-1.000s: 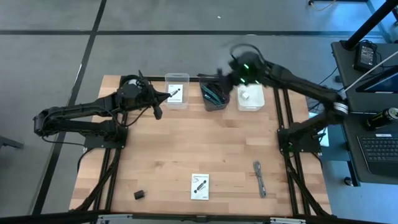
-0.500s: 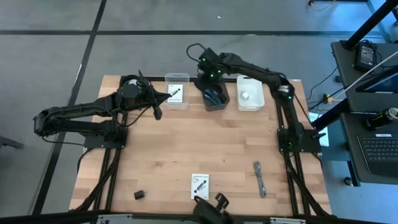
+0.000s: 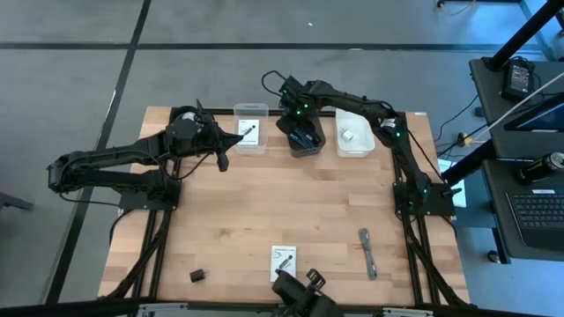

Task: Pick and place items into bin
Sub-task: Put the violet charger cable into the black bin

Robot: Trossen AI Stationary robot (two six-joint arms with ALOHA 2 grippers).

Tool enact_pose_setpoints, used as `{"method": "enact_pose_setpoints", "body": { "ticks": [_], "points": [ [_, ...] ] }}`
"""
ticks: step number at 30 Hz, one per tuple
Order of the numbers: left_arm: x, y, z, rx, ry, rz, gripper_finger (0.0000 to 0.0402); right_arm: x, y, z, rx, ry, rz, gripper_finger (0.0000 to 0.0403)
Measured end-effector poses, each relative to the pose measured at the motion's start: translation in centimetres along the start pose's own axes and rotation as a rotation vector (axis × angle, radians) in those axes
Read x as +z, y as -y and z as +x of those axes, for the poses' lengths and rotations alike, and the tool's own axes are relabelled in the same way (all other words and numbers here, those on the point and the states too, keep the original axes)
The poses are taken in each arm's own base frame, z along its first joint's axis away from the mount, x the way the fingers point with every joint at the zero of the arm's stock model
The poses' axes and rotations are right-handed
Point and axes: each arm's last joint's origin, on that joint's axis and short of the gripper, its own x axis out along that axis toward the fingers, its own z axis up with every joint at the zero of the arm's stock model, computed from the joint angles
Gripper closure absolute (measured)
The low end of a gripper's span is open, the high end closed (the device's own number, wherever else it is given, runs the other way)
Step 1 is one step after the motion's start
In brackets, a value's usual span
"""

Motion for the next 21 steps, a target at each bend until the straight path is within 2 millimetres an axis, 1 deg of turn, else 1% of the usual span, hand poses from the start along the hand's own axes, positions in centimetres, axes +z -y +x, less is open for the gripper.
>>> {"method": "enact_pose_setpoints", "body": {
  "ticks": [5, 10, 16, 21],
  "points": [
    [0.0, 0.0, 0.0, 0.0, 0.0, 0.0, 0.04, -0.4, 0.4, 2.3, -0.012, -0.055, 0.05, 0.0389],
    [0.0, 0.0, 0.0, 0.0, 0.0, 0.0, 0.04, -0.1, 0.9, 3.8, -0.004, -0.03, 0.164, 0.0389],
    [0.0, 0.0, 0.0, 0.0, 0.0, 0.0, 0.04, 0.8, 2.4, 3.9, 0.005, 0.036, 0.289, 0.0389],
    [-0.1, 0.0, 0.0, 0.001, -0.012, 0.0, 0.04, 0.9, 3.4, 3.8, 0.001, 0.037, 0.286, 0.0389]
  ]
}}
